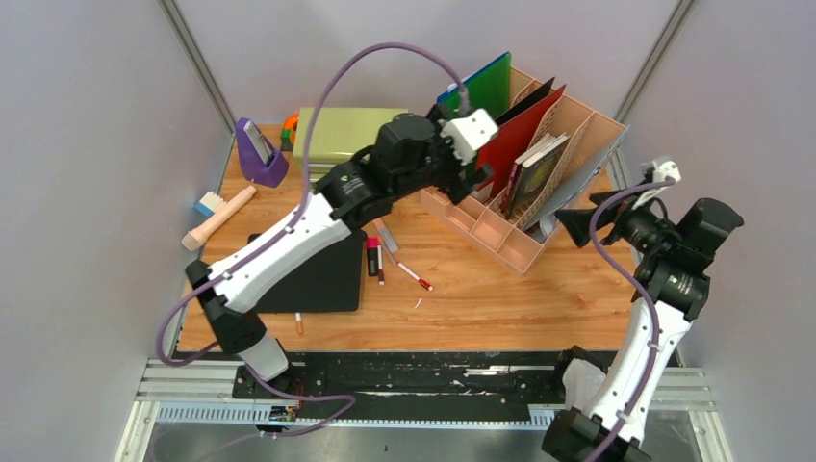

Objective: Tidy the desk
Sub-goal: Place the folder in the storage box.

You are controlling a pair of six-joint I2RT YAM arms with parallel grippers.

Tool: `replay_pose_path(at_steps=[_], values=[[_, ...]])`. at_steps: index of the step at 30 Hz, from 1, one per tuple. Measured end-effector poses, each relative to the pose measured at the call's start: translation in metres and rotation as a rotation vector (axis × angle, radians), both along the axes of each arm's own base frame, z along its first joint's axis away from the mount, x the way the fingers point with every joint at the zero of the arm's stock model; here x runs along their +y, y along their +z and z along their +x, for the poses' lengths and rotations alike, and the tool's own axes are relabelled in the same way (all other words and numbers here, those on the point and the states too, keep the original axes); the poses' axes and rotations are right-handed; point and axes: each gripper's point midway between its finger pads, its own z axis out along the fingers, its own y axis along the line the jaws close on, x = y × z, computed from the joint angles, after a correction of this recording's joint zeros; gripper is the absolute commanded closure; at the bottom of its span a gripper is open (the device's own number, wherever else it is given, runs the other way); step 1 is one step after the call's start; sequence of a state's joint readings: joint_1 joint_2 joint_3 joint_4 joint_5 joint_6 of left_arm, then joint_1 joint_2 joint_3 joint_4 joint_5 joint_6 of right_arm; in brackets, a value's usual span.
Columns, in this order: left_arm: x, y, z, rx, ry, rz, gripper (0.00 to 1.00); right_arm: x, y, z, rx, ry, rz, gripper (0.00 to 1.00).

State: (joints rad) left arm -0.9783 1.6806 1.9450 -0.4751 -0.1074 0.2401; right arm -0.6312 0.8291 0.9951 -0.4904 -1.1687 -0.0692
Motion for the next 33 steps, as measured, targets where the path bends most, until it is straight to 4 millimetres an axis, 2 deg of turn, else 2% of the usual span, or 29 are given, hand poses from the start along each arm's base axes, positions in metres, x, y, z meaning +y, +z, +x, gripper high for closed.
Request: replay_pose_path(at_steps=[3, 4, 6, 9, 10, 11, 12, 16, 19, 21, 24, 29, 33], values=[[0.054, -0.028, 0.009, 0.049, 0.075, 0.084, 0.0, 0.04, 0.019, -0.012, -0.057, 0.143, -0.058, 0.0], [0.081, -0.046, 0.014, 0.084, 0.115, 0.125, 0.0, 0.055, 0.028, -0.017, -0.082, 0.201, -0.078, 0.0], [0.116, -0.069, 0.017, 0.132, 0.164, 0.172, 0.0, 0.07, 0.035, -0.021, -0.103, 0.261, -0.096, 0.0], [0.169, -0.098, 0.017, 0.197, 0.234, 0.22, 0.0, 0.098, 0.036, -0.022, -0.101, 0.375, -0.108, 0.0], [0.185, -0.105, 0.016, 0.215, 0.256, 0.223, 0.0, 0.107, 0.034, -0.022, -0.091, 0.411, -0.108, 0.0], [0.2, -0.11, 0.014, 0.227, 0.278, 0.222, 0.0, 0.125, 0.029, -0.022, -0.071, 0.475, -0.115, 0.0], [0.215, -0.114, 0.012, 0.238, 0.302, 0.217, 0.0, 0.131, 0.027, -0.023, -0.067, 0.499, -0.117, 0.0], [0.272, -0.118, 0.007, 0.243, 0.428, 0.181, 0.0, 0.181, -0.001, -0.02, 0.003, 0.649, -0.168, 0.0], [0.308, -0.123, 0.007, 0.243, 0.529, 0.165, 0.0, 0.208, -0.022, -0.013, 0.054, 0.706, -0.219, 0.0], [0.327, -0.133, 0.007, 0.259, 0.589, 0.165, 0.0, 0.227, -0.04, -0.008, 0.087, 0.739, -0.267, 0.0], [0.356, -0.154, 0.008, 0.315, 0.669, 0.162, 0.0, 0.263, -0.067, -0.014, 0.137, 0.822, -0.33, 0.0], [0.423, -0.178, 0.009, 0.415, 0.861, 0.096, 0.0, 0.304, -0.104, -0.018, 0.22, 0.9, -0.378, 0.0], [0.465, -0.189, 0.004, 0.476, 0.969, 0.038, 0.0, 0.328, -0.123, -0.001, 0.301, 0.88, -0.355, 0.0]])
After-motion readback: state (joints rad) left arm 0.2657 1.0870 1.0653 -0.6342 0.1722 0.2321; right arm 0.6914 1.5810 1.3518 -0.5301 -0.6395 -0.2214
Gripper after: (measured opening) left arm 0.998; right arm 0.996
